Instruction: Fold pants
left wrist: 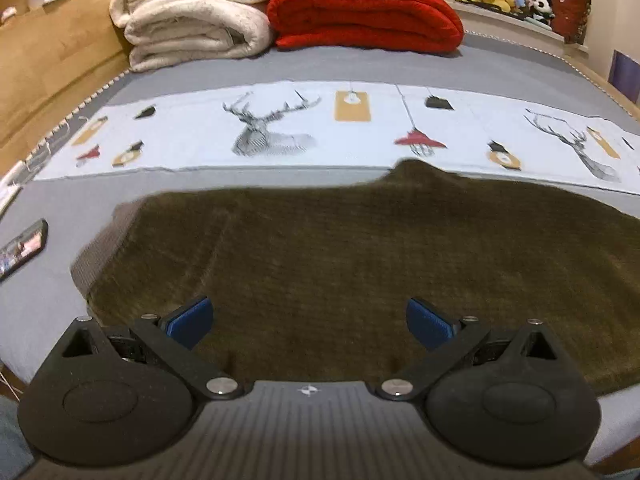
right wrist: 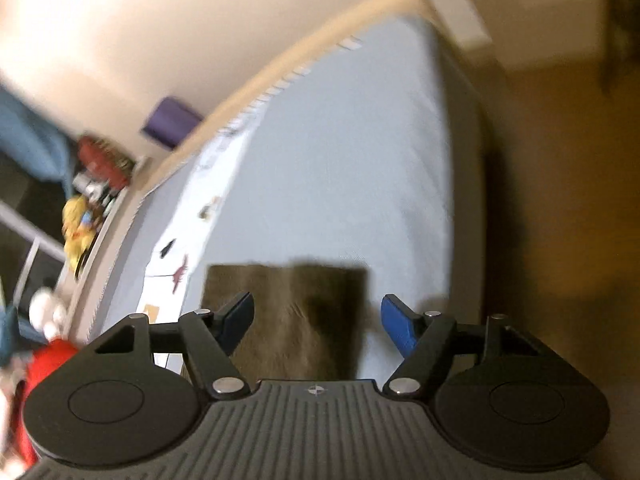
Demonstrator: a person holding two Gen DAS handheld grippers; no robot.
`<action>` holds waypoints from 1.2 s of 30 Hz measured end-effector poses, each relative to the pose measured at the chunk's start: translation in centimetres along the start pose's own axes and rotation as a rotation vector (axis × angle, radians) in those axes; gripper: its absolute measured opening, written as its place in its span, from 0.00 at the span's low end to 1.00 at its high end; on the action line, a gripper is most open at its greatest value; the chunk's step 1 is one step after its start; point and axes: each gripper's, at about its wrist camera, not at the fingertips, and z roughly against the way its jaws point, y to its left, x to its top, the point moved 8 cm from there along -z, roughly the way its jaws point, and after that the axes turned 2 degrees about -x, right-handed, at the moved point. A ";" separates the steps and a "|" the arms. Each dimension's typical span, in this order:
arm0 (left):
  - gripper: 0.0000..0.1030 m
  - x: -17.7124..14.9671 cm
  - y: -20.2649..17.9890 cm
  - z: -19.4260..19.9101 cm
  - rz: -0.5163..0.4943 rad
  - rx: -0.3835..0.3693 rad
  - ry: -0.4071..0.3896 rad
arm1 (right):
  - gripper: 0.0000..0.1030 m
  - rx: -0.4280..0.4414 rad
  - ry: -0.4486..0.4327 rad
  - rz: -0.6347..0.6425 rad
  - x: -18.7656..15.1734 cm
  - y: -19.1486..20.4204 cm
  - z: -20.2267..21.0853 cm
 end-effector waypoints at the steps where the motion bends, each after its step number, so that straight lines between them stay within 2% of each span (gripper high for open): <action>1: 1.00 0.7 0.4 -0.2 0.003 0.014 -0.007 | 0.71 0.022 -0.004 0.065 0.8 1.1 -0.8; 2: 1.00 1.4 0.9 -0.5 0.009 0.027 -0.016 | 0.71 0.045 0.006 0.127 1.5 2.1 -1.7; 5: 1.00 3.9 1.5 -1.5 0.034 0.045 -0.026 | 0.71 0.128 0.127 0.308 2.2 6.6 -5.4; 7: 1.00 5.9 0.7 -2.6 0.042 0.027 -0.031 | 0.71 0.122 0.168 0.389 2.1 9.0 -7.7; 9: 1.00 7.8 -1.0 -3.6 0.017 -0.003 -0.039 | 0.71 0.097 0.163 0.447 2.0 10.8 -10.0; 12: 1.00 10.8 -5.3 -5.2 -0.085 -0.096 -0.068 | 0.71 0.066 0.174 0.482 1.4 12.4 -13.2; 16: 0.99 13.6 -11.9 -7.6 -0.275 -0.208 -0.112 | 0.71 0.033 0.194 0.532 0.6 12.8 -15.8; 20: 0.99 12.7 -17.8 -10.8 -0.460 -0.327 -0.028 | 0.71 0.046 0.223 0.556 0.2 12.6 -16.2; 24: 0.99 10.9 -22.0 -12.4 -0.604 -0.361 0.001 | 0.78 0.074 0.232 0.585 0.6 13.4 -16.6; 28: 0.99 9.4 -25.2 -13.1 -0.706 -0.406 0.031 | 0.78 0.059 0.226 0.700 -0.1 14.8 -17.2; 30: 0.83 8.8 -26.0 -13.2 -0.712 -0.415 0.024 | 0.75 0.018 0.178 0.798 -0.7 15.4 -17.5; 31: 0.60 8.5 -26.4 -13.2 -0.705 -0.455 0.053 | 0.67 -0.002 0.150 0.847 -1.0 15.6 -17.6; 32: 0.48 8.4 -26.6 -13.1 -0.681 -0.477 0.074 | 0.26 -0.021 0.147 0.891 -1.2 15.7 -17.7; 33: 0.43 8.5 -26.5 -12.7 -0.648 -0.479 0.059 | 0.09 -0.040 0.161 0.915 -1.6 15.6 -17.8; 34: 0.31 8.6 -26.6 -12.4 -0.645 -0.480 0.043 | 0.09 -0.040 0.154 0.900 -1.6 15.5 -17.6; 36: 0.22 8.7 -26.2 -12.0 -0.635 -0.475 0.012 | 0.07 -0.022 0.132 0.879 -1.3 15.4 -17.0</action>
